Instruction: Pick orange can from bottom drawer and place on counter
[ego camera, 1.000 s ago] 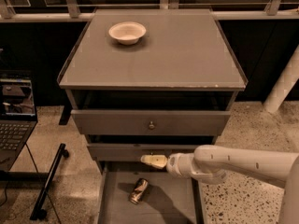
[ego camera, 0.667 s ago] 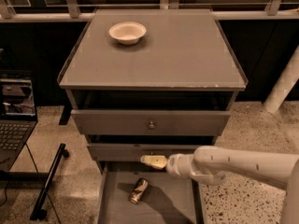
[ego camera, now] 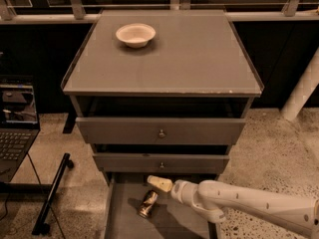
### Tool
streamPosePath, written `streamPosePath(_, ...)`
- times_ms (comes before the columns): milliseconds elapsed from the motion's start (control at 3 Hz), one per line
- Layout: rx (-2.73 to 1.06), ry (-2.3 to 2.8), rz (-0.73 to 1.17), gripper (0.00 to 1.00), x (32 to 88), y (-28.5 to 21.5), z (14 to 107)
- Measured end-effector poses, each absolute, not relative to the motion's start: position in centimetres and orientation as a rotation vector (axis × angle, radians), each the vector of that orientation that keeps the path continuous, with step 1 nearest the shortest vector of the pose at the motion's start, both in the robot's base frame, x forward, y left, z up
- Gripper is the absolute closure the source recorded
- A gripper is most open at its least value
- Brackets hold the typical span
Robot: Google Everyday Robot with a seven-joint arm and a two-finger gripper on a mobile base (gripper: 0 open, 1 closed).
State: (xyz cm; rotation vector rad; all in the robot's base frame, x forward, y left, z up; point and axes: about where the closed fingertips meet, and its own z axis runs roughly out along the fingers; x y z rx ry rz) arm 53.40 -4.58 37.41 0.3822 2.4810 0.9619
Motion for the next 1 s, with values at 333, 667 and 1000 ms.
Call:
streamPosePath(333,0.459,2.465,0.913,0.00,54.45,-4.57,34.07)
streamPosePath(667,0.470,2.467,0.908,0.00,54.42,-4.60,33.57)
streamPosePath(1000,0.433,2.454,0.907,0.00,54.15,-4.37,33.93)
